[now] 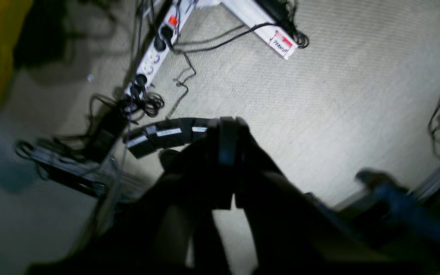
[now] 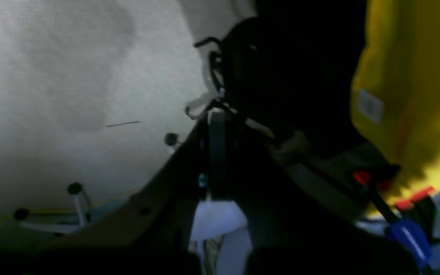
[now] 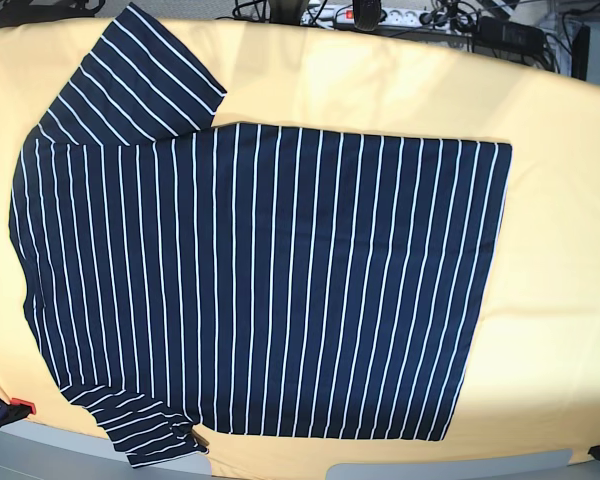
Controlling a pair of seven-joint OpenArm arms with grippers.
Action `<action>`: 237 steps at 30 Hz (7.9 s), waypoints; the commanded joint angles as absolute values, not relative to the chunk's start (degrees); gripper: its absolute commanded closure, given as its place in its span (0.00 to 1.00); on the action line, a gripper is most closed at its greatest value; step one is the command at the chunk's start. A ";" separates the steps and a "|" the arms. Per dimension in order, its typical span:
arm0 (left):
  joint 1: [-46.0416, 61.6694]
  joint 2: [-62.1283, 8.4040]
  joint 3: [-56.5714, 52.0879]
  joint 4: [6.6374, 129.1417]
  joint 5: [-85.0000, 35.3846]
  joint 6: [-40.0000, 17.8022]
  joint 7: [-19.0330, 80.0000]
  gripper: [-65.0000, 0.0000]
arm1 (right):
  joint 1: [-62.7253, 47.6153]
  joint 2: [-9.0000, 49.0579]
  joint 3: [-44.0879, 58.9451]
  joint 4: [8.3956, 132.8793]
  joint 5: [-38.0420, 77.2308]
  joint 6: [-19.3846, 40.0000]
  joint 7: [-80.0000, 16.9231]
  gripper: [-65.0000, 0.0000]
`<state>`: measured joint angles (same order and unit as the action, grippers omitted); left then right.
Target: Fold the T-shirt properly
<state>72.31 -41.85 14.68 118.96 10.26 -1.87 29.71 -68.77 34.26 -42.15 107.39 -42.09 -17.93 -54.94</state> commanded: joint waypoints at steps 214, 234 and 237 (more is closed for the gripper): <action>-2.87 -65.10 20.99 103.20 0.99 -27.18 4.73 1.00 | -27.44 51.79 12.95 101.95 23.51 30.20 -29.52 1.00; -4.75 -63.86 20.99 102.63 5.78 -24.01 4.49 0.77 | -24.73 48.64 12.69 98.21 20.78 26.30 -28.45 0.87; -6.90 -64.12 20.99 102.63 4.69 -24.18 4.34 0.45 | -24.73 48.62 12.69 98.21 20.93 25.89 -28.47 0.72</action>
<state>-5.98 -62.87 21.74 102.15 5.17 -24.97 5.39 -25.06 47.24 12.08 97.73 20.95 26.50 -29.52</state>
